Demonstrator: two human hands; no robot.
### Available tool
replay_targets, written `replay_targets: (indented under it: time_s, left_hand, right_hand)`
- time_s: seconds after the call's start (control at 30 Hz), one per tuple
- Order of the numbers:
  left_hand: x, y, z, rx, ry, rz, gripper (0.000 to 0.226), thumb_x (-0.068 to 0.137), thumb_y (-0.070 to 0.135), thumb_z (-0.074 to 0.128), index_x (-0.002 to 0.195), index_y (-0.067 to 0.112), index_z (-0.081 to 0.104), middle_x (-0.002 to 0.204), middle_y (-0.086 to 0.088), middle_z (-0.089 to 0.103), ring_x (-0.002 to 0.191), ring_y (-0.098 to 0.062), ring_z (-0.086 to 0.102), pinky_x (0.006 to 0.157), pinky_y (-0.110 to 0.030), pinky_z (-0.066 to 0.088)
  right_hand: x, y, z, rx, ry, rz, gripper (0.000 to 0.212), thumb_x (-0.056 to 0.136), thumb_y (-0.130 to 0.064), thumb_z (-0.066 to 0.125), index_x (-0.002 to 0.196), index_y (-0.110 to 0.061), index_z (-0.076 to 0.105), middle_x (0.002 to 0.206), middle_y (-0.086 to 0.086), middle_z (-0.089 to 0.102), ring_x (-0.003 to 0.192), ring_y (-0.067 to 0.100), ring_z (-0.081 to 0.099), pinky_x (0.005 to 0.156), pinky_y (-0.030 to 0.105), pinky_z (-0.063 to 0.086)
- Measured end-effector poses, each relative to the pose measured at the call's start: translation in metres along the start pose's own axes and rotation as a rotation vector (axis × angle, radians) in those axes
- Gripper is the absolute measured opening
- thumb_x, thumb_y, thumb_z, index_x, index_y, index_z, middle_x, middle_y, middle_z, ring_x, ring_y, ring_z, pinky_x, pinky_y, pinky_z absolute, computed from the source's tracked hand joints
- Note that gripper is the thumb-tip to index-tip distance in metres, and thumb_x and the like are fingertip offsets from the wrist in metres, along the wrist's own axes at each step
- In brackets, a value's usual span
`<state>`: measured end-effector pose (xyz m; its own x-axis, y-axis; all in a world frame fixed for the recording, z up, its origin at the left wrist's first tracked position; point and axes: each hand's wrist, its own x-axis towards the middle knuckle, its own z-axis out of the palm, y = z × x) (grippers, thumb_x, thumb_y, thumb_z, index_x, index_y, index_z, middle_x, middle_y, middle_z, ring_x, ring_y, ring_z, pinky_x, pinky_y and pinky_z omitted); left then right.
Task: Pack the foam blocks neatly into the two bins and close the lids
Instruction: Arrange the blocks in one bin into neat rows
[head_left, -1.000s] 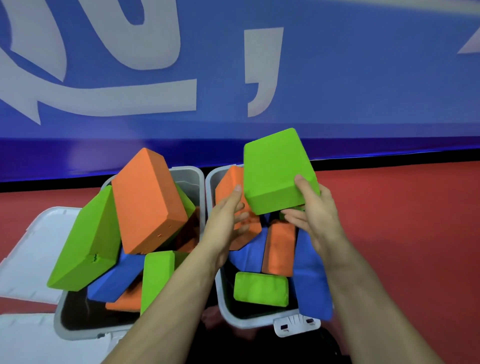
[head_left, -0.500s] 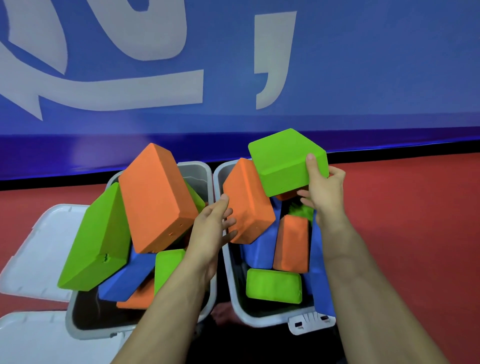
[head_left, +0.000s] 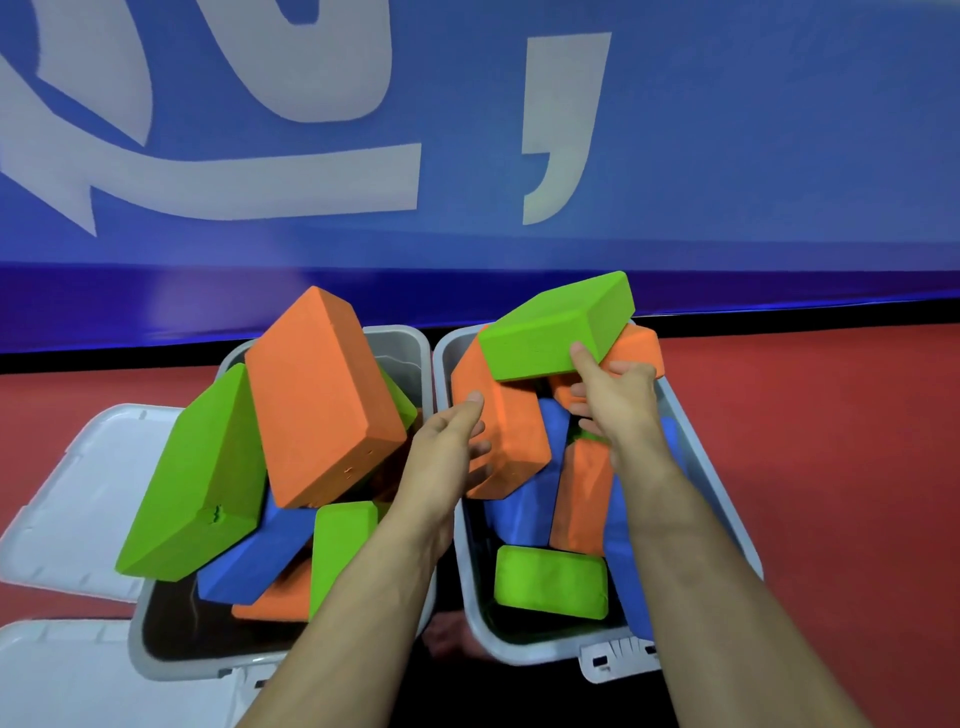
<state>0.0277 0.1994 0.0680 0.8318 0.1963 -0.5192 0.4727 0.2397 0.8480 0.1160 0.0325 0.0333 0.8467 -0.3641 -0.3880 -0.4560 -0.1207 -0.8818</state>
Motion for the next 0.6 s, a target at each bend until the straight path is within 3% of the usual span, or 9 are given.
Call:
replay_targets:
  time_s: [0.13, 0.2, 0.3, 0.37, 0.4, 0.47, 0.5, 0.6]
  left_hand:
    - [0.002, 0.002, 0.002, 0.018, 0.009, 0.006, 0.024, 0.100, 0.047, 0.058, 0.107, 0.024, 0.062, 0.125, -0.005, 0.063, 0.108, -0.021, 0.064, 0.093, -0.040, 0.056]
    - [0.004, 0.000, 0.005, 0.066, 0.011, 0.042, 0.029, 0.100, 0.046, 0.059, 0.115, 0.021, 0.062, 0.125, -0.003, 0.063, 0.108, -0.019, 0.064, 0.091, -0.039, 0.055]
    - [0.007, -0.008, 0.011, 0.185, 0.020, 0.108, 0.050, 0.098, 0.046, 0.062, 0.137, 0.015, 0.055, 0.110, 0.004, 0.064, 0.093, -0.012, 0.064, 0.093, -0.042, 0.055]
    - [0.006, -0.013, 0.016, 0.288, 0.006, 0.127, 0.060, 0.094, 0.051, 0.067, 0.140, 0.015, 0.053, 0.114, 0.003, 0.066, 0.098, -0.012, 0.066, 0.098, -0.043, 0.055]
    - [0.006, -0.016, 0.019, 0.324, -0.013, 0.128, 0.062, 0.092, 0.052, 0.068, 0.138, 0.014, 0.053, 0.120, 0.000, 0.066, 0.097, -0.009, 0.069, 0.094, -0.036, 0.057]
    - [0.003, -0.023, 0.029, 0.354, -0.066, 0.127, 0.047, 0.096, 0.037, 0.069, 0.131, 0.011, 0.052, 0.113, -0.003, 0.064, 0.073, 0.002, 0.069, 0.068, -0.016, 0.055]
    - [0.001, -0.028, 0.033, 0.388, -0.082, 0.127, 0.043, 0.098, 0.028, 0.068, 0.132, 0.007, 0.051, 0.106, -0.003, 0.063, 0.065, 0.002, 0.066, 0.061, -0.013, 0.051]
    - [-0.001, -0.042, 0.047, 0.528, -0.134, 0.154, 0.052, 0.095, 0.029, 0.070, 0.137, 0.004, 0.052, 0.114, -0.009, 0.065, 0.089, -0.016, 0.065, 0.079, -0.027, 0.049]
  right_hand:
    - [-0.003, -0.001, -0.006, -0.049, -0.036, -0.019, 0.078, 0.064, -0.079, 0.069, 0.114, -0.026, 0.041, 0.106, 0.005, 0.072, 0.093, 0.024, 0.072, 0.090, 0.051, 0.058]
    - [-0.007, 0.000, -0.014, -0.149, -0.071, -0.045, 0.083, 0.058, -0.083, 0.068, 0.116, -0.028, 0.047, 0.116, 0.004, 0.069, 0.106, 0.026, 0.069, 0.096, 0.051, 0.054]
    - [-0.020, 0.006, -0.033, -0.351, -0.128, -0.146, 0.069, 0.078, -0.063, 0.075, 0.127, -0.019, 0.056, 0.124, 0.006, 0.066, 0.116, 0.025, 0.063, 0.101, 0.046, 0.050]
    - [-0.025, 0.014, -0.050, -0.485, -0.155, -0.198, 0.064, 0.081, -0.058, 0.075, 0.129, -0.019, 0.059, 0.127, 0.007, 0.064, 0.119, 0.025, 0.060, 0.102, 0.042, 0.048]
    - [-0.029, 0.017, -0.057, -0.562, -0.162, -0.221, 0.065, 0.080, -0.058, 0.075, 0.130, -0.020, 0.059, 0.130, 0.008, 0.063, 0.122, 0.027, 0.058, 0.103, 0.042, 0.046]
    - [-0.036, 0.029, -0.072, -0.747, -0.184, -0.244, 0.075, 0.075, -0.068, 0.072, 0.135, -0.025, 0.057, 0.138, 0.012, 0.055, 0.131, 0.032, 0.051, 0.108, 0.042, 0.042]
    - [-0.039, 0.036, -0.078, -0.833, -0.215, -0.232, 0.087, 0.067, -0.079, 0.065, 0.139, -0.031, 0.054, 0.144, 0.014, 0.048, 0.137, 0.034, 0.044, 0.112, 0.044, 0.039]
    - [-0.047, 0.064, -0.094, -1.025, -0.344, -0.158, 0.120, 0.043, -0.097, 0.042, 0.149, -0.041, 0.041, 0.163, 0.017, 0.015, 0.154, 0.036, 0.011, 0.119, 0.058, 0.024]
